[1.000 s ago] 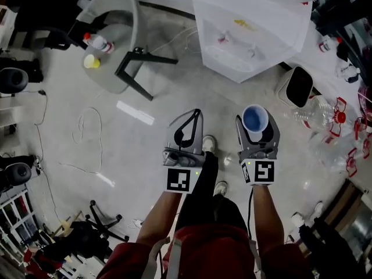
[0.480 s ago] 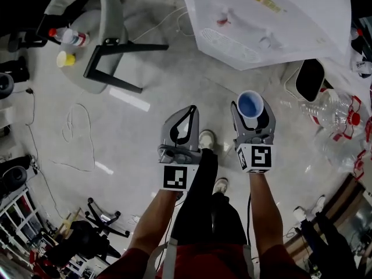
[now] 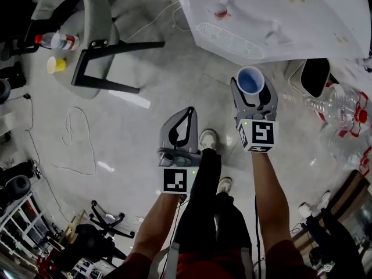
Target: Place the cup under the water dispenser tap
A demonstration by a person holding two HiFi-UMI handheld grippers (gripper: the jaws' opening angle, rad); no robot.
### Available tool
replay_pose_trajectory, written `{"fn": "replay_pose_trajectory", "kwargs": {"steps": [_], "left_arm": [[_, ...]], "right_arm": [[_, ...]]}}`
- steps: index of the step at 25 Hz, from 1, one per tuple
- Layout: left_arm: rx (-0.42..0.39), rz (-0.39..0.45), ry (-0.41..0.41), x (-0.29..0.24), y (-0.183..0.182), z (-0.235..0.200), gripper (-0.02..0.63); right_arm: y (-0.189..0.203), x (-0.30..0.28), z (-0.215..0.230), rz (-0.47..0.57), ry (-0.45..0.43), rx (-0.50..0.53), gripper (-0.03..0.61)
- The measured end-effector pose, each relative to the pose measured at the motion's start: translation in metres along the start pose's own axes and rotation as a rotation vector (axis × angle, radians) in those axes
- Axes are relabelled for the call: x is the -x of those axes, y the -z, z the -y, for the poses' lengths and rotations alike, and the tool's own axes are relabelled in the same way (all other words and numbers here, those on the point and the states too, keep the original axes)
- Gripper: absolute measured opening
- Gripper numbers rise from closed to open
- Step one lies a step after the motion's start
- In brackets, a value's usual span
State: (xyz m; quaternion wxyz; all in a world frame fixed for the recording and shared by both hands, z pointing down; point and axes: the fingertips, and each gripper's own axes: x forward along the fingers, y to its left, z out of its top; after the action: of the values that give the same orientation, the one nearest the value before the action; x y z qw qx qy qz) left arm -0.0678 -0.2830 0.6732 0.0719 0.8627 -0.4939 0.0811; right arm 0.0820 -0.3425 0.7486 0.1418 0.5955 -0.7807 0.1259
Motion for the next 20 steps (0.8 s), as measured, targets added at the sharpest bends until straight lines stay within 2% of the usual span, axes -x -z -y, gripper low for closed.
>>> {"fn": "replay_pose_trajectory", "kwargs": {"steps": [6, 14, 20], "left_arm": [[0.017, -0.033, 0.019, 0.003, 0.021, 0.003, -0.003], [0.05, -0.071, 0.066, -0.002, 0.044, 0.014, -0.003], [0.059, -0.08, 0.085, -0.007, 0.054, 0.021, -0.003]], "right_arm": [[-0.015, -0.043, 0.023, 0.035, 0.054, 0.012, 0.299], [-0.007, -0.079, 0.047, 0.032, 0.142, 0.043, 0.299], [-0.004, -0.087, 0.057, 0.086, 0.18, 0.005, 0.301]]}}
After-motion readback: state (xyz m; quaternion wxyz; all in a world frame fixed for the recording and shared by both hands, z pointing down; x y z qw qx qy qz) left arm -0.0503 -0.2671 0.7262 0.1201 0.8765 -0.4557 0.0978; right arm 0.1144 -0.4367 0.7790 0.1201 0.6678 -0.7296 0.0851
